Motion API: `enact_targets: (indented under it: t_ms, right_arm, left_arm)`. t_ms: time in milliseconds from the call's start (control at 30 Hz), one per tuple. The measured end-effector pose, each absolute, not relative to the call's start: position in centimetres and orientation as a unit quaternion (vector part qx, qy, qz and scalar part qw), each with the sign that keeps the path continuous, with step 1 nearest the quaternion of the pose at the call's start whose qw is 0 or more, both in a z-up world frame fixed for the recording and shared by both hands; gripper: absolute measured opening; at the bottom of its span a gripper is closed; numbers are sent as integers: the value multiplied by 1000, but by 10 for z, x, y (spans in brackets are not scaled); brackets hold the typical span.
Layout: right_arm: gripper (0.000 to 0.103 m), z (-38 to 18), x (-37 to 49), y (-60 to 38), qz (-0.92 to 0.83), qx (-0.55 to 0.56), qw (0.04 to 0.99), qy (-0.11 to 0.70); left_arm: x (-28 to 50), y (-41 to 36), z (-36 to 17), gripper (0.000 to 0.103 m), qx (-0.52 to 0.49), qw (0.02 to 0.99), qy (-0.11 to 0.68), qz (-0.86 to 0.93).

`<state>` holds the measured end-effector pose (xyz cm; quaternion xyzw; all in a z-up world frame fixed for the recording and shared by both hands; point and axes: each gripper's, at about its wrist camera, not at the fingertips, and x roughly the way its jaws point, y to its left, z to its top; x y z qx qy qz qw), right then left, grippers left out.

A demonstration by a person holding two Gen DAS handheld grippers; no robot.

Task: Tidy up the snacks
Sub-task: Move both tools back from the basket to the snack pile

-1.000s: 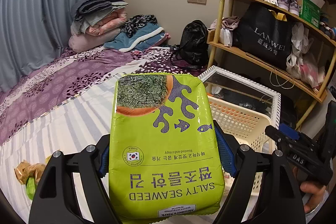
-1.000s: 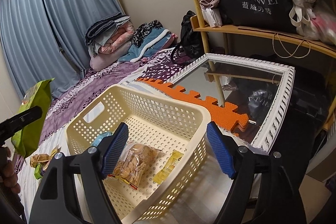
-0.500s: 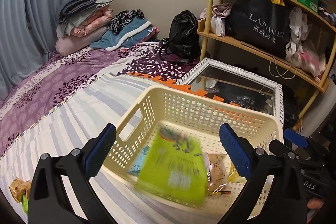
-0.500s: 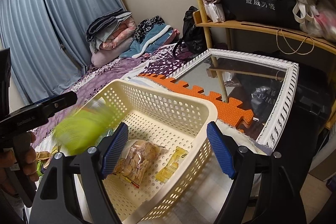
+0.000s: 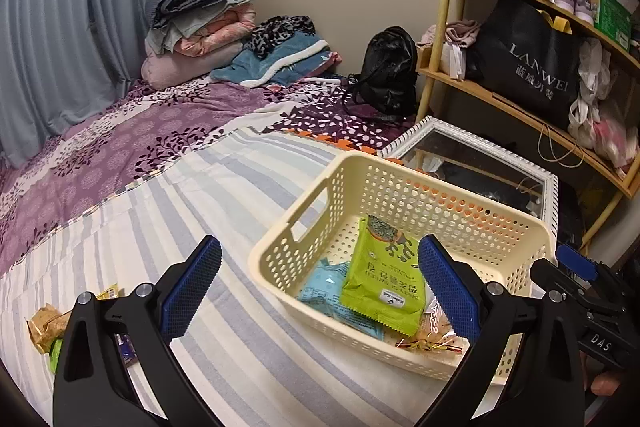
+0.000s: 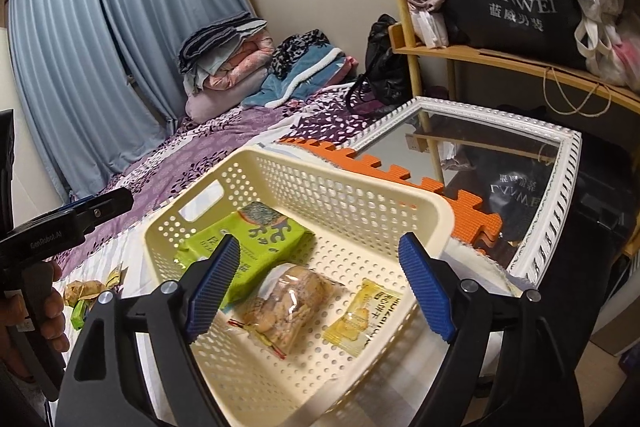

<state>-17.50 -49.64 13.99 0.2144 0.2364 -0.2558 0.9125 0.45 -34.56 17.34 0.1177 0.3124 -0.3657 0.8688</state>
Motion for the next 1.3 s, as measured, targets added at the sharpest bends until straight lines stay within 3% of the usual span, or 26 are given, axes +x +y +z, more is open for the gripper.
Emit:
enact_targets:
  t_ms: [300, 1300]
  right_arm:
    - [90, 155, -165, -472, -236, 198, 923, 231]
    - [91, 158, -113, -344, -86, 125, 947, 283]
  left_arm:
    - [3, -299, 189, 100, 88, 887, 299, -340]
    - [24, -77, 177, 100, -2, 930, 324, -175]
